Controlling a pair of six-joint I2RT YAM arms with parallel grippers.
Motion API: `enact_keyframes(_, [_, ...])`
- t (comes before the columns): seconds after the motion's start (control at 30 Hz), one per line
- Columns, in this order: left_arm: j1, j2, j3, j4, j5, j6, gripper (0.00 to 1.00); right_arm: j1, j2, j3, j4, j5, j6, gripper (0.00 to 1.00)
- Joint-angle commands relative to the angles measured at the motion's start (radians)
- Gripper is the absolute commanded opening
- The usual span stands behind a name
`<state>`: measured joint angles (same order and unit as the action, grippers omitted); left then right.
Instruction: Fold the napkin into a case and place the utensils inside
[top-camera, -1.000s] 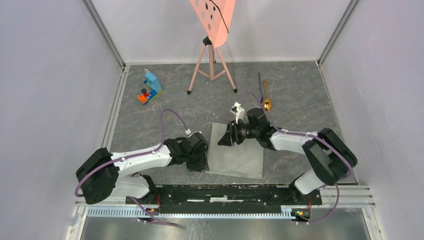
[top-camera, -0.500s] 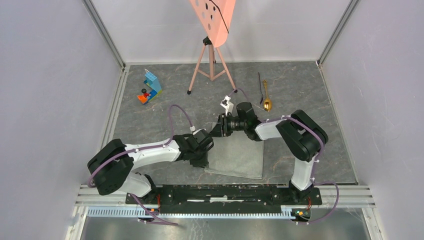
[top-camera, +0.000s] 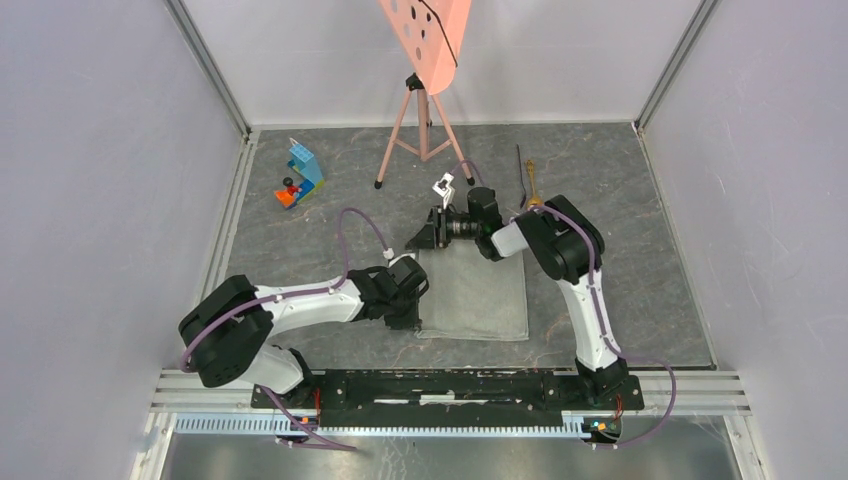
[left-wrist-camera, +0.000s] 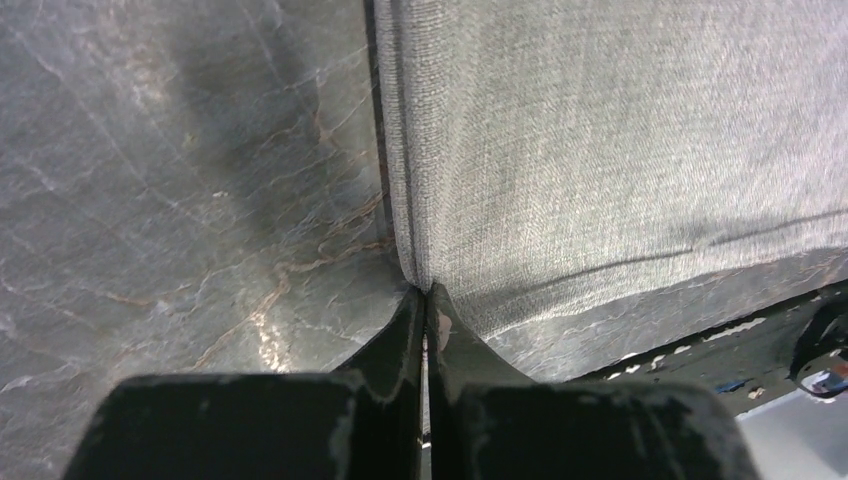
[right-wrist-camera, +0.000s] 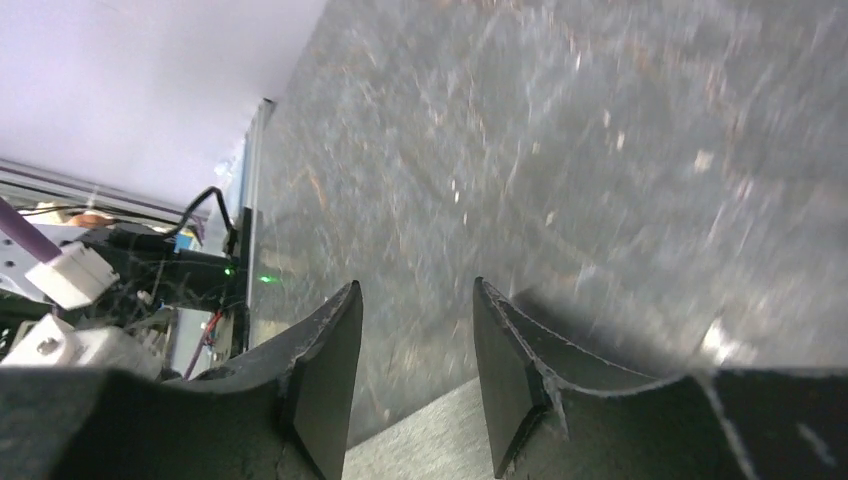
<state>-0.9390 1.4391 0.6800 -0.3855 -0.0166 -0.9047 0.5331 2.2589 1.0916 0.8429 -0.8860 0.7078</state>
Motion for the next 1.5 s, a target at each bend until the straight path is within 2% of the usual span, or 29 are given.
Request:
enact_keyframes(0.0, [0.0,0.051,-0.084,-0.025,-0.042,-0.012,0.02,-0.04,0.167,0.165,0.14,-0.068,0.092,0.54])
enact_keyframes(0.1, [0.0,0.058,-0.078,-0.027,-0.04,-0.032,0.02,-0.05,0.224,0.34,-0.004,-0.125,0.113,0.61])
enact_keyframes(0.13, [0.001,0.051,-0.077,-0.031,-0.041,-0.039,0.02,-0.054,0.208,0.358,0.007,-0.134,0.158,0.67])
enact_keyframes(0.2, [0.0,0.025,-0.075,-0.04,-0.049,-0.057,0.04,-0.058,0.115,0.305,0.134,-0.14,0.261,0.77])
enact_keyframes(0.23, [0.001,0.007,-0.072,-0.045,-0.052,-0.063,0.07,-0.059,0.061,0.268,0.146,-0.13,0.283,0.81])
enact_keyframes(0.33, [0.001,-0.043,-0.049,-0.073,-0.056,-0.071,0.26,-0.075,-0.137,0.146,0.094,-0.089,0.291,0.9])
enact_keyframes(0.43, [0.001,-0.115,-0.019,-0.113,-0.063,-0.072,0.43,-0.092,-0.306,0.027,-0.131,-0.056,0.161,0.92])
enact_keyframes(0.5, [0.0,-0.168,0.013,-0.142,-0.074,-0.068,0.51,-0.102,-0.407,-0.027,-0.347,-0.027,-0.008,0.93])
enact_keyframes(0.57, [0.003,-0.227,0.026,-0.099,-0.043,-0.063,0.57,-0.108,-0.506,-0.1,-0.494,0.066,-0.138,0.96])
enact_keyframes(0.63, [0.013,-0.245,0.042,0.027,0.042,-0.047,0.57,-0.123,-0.579,-0.202,-0.462,0.078,-0.145,0.97])
enact_keyframes(0.73, [0.043,-0.156,0.102,0.208,0.178,-0.023,0.51,-0.171,-0.639,-0.375,-0.25,0.02,-0.043,0.97])
enact_keyframes(0.83, [0.066,-0.006,0.174,0.26,0.254,0.016,0.43,-0.239,-0.645,-0.517,-0.057,-0.024,0.043,0.97])
enact_keyframes(0.93, [0.108,0.096,0.165,0.291,0.31,0.032,0.4,-0.297,-0.611,-0.57,0.016,-0.051,0.053,0.97])
enact_keyframes(1.13, [0.192,0.119,0.003,0.349,0.305,0.112,0.41,-0.34,-0.477,-0.479,-0.13,0.001,-0.099,0.98])
enact_keyframes(1.3, [0.196,0.136,-0.127,0.418,0.28,0.137,0.46,-0.392,-0.37,-0.444,-0.09,-0.002,-0.09,0.98])
enact_keyframes(1.47, [0.199,0.11,-0.243,0.471,0.251,0.135,0.46,-0.422,-0.33,-0.392,-0.202,0.014,-0.176,0.98])
